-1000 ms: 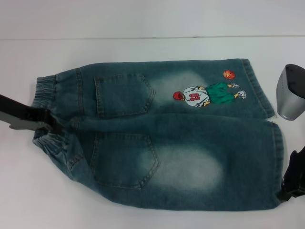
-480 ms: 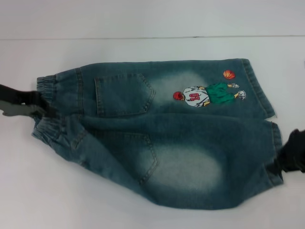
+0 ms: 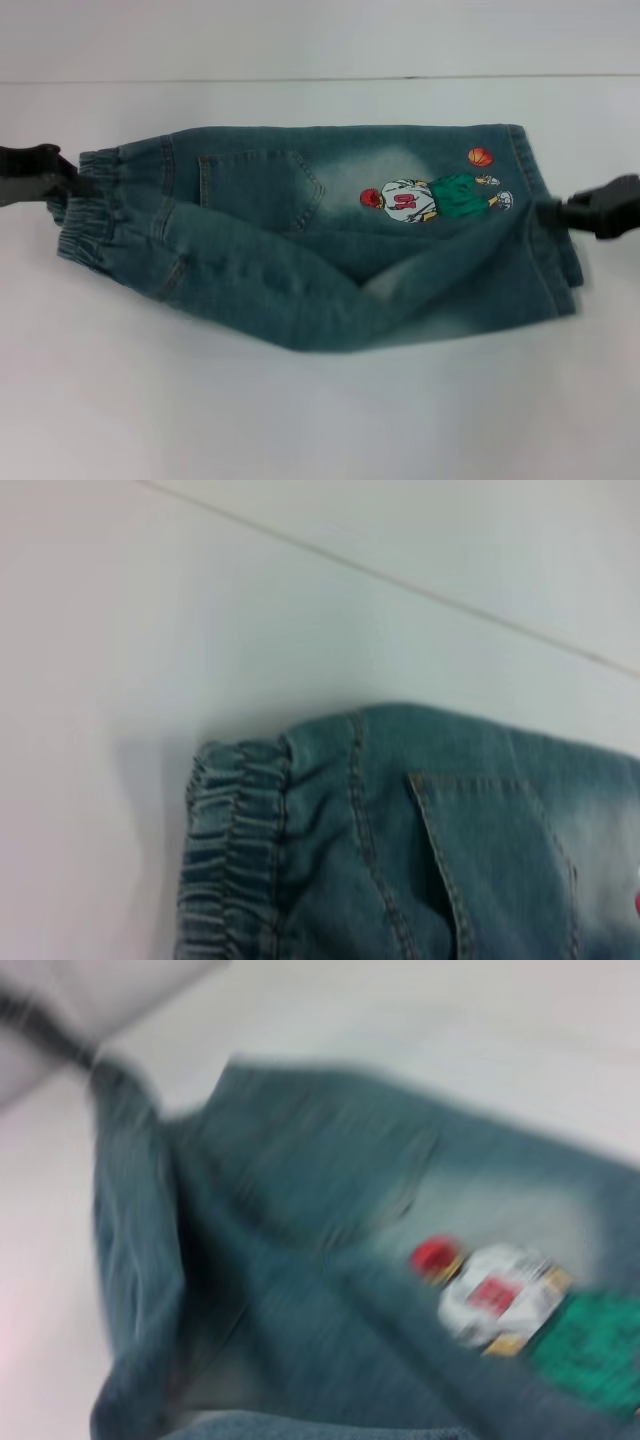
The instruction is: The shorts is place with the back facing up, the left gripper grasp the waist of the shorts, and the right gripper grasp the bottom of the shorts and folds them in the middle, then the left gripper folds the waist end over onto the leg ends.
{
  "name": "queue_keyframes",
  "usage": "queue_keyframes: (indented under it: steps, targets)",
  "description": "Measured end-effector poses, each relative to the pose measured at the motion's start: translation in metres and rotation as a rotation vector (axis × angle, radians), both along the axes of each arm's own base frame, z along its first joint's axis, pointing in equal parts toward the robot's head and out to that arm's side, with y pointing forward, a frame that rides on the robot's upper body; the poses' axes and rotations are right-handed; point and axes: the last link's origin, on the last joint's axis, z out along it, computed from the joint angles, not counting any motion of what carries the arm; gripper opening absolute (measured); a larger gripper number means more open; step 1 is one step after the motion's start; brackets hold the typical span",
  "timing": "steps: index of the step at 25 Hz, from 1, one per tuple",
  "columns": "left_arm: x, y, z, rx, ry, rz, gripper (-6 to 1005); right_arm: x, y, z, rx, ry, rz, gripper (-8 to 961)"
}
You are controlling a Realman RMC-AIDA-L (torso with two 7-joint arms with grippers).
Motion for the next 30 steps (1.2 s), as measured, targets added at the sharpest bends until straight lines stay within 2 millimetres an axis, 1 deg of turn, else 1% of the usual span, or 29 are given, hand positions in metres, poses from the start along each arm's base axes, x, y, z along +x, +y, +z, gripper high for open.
queue_keyframes:
  steps: [6, 12, 18, 21, 27, 30]
  targets:
    - [-0.010, 0.001, 0.004, 0.095, -0.038, 0.027, 79, 0.012, 0.011, 0.002, 0.223, 0.103, -0.054, 12]
    - [-0.018, 0.001, 0.006, 0.174, -0.072, 0.037, 80, 0.017, 0.024, -0.007, 0.346, 0.097, -0.088, 12]
    - [-0.020, 0.005, 0.004, 0.245, -0.076, 0.015, 81, 0.008, 0.040, -0.027, 0.417, 0.043, -0.080, 15]
    - [-0.020, 0.008, 0.003, 0.279, -0.085, -0.003, 82, 0.004, 0.048, -0.032, 0.452, 0.015, -0.081, 17]
    - [-0.016, 0.013, 0.000, 0.328, -0.092, -0.058, 83, 0.000, 0.059, -0.036, 0.520, 0.001, -0.088, 21]
    - [-0.019, 0.015, -0.001, 0.353, -0.080, -0.050, 84, -0.001, 0.063, -0.037, 0.542, -0.014, -0.094, 23]
